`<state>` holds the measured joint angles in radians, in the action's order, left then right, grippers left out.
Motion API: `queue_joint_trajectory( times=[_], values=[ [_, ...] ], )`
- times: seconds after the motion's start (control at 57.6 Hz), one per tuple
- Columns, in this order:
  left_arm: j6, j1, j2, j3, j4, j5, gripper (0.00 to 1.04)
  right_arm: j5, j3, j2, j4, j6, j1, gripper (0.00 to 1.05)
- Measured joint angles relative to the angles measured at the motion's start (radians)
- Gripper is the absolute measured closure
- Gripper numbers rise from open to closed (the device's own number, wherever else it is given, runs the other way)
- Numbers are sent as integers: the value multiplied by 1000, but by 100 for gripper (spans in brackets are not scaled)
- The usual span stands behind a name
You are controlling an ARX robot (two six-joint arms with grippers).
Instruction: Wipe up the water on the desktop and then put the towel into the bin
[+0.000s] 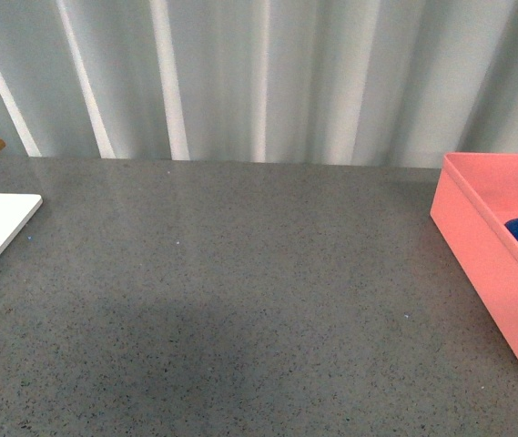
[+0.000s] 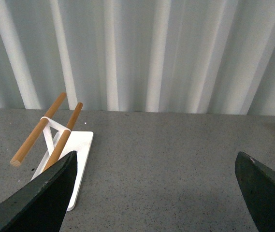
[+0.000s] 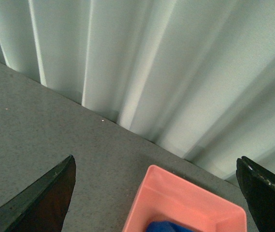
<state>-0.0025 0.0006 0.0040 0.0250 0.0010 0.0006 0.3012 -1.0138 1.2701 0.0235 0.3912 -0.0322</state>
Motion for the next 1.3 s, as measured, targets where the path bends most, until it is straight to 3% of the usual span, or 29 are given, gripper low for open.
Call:
queue_joint_trajectory(
  times=[0.104, 0.156, 0.208, 0.33, 0.608, 1.303],
  values=[
    [0, 0, 0, 0, 0, 1, 7, -73, 206, -174, -56, -33, 42, 8],
    [0, 0, 0, 0, 0, 1, 7, -211, 346, -250, -253, -137, 47, 18],
    [0, 0, 0, 0, 0, 1, 7, -277, 451, -308, -391, -224, 42, 27],
    [0, 0, 0, 0, 0, -2, 7, -296, 610, -391, -512, -325, 31, 49],
    [0, 0, 0, 0, 0, -1, 7, -292, 796, -524, -545, -362, 32, 102],
    [0, 0, 0, 0, 0, -1, 7, -295, 967, -843, -400, -374, 32, 101]
  ],
)
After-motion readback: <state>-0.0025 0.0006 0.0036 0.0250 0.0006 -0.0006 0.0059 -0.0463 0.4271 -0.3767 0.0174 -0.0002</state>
